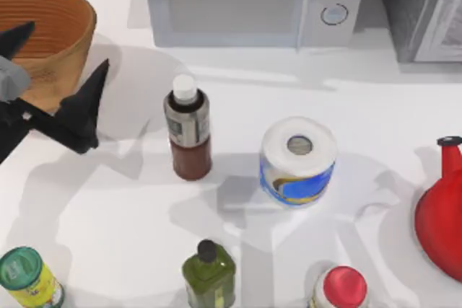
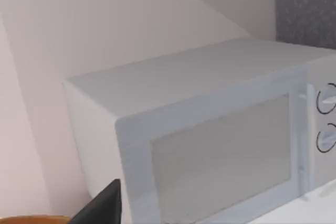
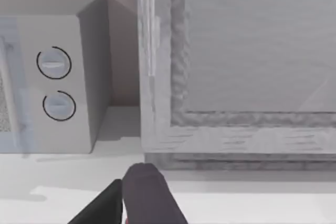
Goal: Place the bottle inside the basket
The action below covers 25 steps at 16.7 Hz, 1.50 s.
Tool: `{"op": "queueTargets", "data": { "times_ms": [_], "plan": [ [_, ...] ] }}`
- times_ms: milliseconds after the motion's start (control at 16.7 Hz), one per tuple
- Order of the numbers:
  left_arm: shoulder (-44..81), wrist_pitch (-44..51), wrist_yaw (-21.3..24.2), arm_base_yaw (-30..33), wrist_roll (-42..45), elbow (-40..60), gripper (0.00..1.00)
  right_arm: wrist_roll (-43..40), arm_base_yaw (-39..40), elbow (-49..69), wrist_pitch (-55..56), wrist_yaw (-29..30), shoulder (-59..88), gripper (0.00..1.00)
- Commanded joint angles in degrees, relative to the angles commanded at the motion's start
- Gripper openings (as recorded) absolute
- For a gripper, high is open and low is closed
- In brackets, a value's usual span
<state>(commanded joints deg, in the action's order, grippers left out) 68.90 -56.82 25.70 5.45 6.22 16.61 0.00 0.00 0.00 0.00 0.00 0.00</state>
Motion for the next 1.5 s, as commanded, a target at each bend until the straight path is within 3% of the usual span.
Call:
{"op": "queueTargets", "data": {
  "times_ms": [300, 600, 1200, 1500],
  "plan": [
    [27.01, -20.11, 4.13, 4.94, 0.17, 1.14, 1.00, 0.00, 0.00, 0.00, 0.00, 0.00, 0.00, 1.00],
    [41.00, -30.94, 5.35, 9.75, -1.36, -0.73, 1.00, 0.00, 0.00, 0.00, 0.00, 0.00, 0.00, 1.00],
    [40.98, -28.64, 5.55, 10.21, -1.78, 0.75, 1.00, 0.00, 0.00, 0.00, 0.00, 0.00, 0.00, 1.00],
    [42.06, -23.18, 2.53, 13.47, -2.27, 7.63, 1.00, 0.00, 0.00, 0.00, 0.00, 0.00, 0.00, 1.00]
  ]
}}
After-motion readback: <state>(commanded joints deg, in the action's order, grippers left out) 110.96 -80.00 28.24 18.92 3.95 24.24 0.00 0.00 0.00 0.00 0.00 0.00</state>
